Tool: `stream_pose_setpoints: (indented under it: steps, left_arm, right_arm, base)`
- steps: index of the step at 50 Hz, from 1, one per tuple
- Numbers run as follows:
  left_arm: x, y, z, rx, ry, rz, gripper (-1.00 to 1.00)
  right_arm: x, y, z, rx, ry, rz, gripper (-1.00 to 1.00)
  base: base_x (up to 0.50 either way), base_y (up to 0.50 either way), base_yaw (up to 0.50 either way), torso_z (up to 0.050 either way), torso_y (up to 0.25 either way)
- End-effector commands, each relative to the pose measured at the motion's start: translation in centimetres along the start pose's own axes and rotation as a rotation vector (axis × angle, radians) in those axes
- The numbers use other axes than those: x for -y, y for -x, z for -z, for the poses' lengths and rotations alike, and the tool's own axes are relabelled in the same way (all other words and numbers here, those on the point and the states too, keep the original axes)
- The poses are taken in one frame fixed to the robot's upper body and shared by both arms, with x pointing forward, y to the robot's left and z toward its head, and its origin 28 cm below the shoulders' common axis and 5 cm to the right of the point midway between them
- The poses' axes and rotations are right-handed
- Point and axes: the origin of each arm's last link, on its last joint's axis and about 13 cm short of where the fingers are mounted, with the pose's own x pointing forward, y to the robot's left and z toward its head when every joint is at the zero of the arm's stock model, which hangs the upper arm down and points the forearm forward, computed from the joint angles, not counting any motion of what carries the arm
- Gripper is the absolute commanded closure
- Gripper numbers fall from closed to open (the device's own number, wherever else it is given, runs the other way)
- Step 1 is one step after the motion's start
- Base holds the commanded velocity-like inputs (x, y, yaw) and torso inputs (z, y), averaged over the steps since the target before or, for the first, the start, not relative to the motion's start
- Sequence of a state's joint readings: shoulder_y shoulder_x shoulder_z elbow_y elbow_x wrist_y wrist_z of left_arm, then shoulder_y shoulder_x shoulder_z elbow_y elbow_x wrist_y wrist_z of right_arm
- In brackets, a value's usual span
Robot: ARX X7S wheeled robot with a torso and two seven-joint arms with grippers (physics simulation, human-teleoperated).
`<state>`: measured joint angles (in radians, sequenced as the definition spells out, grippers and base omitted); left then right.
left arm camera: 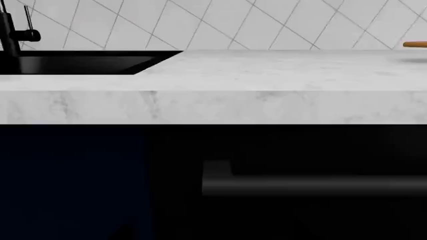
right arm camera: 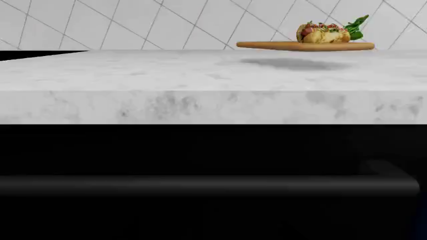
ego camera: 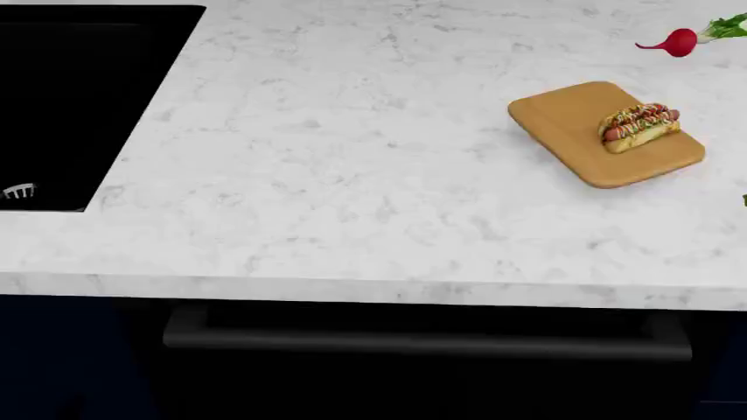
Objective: Clear the non-vegetable object off the cutting board and place the vegetables onto it.
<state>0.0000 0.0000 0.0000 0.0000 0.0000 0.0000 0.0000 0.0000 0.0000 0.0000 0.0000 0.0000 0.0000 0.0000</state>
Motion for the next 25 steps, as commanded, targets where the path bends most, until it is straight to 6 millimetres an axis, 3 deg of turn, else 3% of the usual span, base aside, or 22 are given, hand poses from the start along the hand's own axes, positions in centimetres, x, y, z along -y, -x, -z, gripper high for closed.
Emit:
stream_pose_setpoints:
  steps: [1,20,25]
  left_arm:
    - [0.01,-0.02,0.04,0.0,0.0,0.021,-1.0]
    - [-0.03,0.08,-0.07,-0.013,0.012,0.009,-1.0]
    - [0.04,0.04,0.0,-0.016,0.002,0.011,-1.0]
  right_arm:
    - [-0.03,0.0,0.0,0.0,0.0,0.0,-1.0]
    - [-0.17,0.51,-0.21,0.022,0.033,0.004,-1.0]
    - [-0.14,0.45,-0.14,0.018,0.028,-0.001,-1.0]
  base:
    - [0.0,0.0,0.0,0.0,0.0]
    - [0.0,0.0,0.0,0.0,0.0]
    - [0.0,-0.43,0.0,0.0,0.0]
